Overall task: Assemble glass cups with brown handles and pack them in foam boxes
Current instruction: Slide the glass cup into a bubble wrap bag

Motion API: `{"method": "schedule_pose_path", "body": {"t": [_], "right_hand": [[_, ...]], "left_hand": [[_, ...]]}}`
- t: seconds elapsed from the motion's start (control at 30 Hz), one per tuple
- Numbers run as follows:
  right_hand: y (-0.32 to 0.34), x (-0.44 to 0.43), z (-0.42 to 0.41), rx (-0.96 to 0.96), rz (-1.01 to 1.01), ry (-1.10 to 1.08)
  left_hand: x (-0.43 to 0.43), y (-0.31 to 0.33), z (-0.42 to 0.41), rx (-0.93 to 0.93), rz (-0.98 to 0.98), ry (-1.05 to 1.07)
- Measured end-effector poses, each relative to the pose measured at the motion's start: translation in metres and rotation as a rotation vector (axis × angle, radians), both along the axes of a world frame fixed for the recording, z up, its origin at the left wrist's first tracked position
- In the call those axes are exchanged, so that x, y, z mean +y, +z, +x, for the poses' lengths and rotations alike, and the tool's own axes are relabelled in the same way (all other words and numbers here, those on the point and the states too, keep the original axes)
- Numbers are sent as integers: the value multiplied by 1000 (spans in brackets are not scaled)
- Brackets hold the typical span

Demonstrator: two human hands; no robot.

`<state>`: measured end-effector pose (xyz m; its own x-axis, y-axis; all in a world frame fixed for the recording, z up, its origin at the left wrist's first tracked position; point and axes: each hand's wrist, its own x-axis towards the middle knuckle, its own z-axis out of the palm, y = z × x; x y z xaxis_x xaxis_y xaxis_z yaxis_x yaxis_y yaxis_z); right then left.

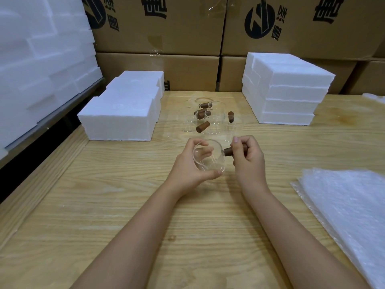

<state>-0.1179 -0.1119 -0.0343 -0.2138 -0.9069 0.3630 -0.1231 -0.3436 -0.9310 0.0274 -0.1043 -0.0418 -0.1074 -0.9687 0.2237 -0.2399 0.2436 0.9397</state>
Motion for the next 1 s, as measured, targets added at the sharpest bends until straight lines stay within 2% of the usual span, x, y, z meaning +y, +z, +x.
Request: {"method": "schedule_pose_path", "body": {"t": [0.1, 0.3, 0.5, 0.57, 0.63, 0.73, 0.87, 1.0], "right_hand": [[-2, 0, 1, 34, 31, 26], [-5, -2, -5, 203, 160, -19], [11, -1, -23, 656, 236, -135], [27, 1, -37, 895, 273, -279], [43, 3, -58, 1039, 303, -448], [53, 1, -113, 1098, 512, -601], [28, -3, -193, 1085, 881, -594], [-11, -9, -229, 1108, 987, -530]], "left_hand": [[-3, -1, 0, -7, -2, 39], [-6, -4, -1, -160, -9, 103], [-11, -6, -2, -234, 84, 190], [-12, -6, -2, -252, 96, 206], [-13, -5, -3, -266, 96, 215], [-14, -5, -3, -269, 103, 234], [-16, -5, -3, -236, 132, 270], [-16, -4, -4, -224, 151, 299]]}}
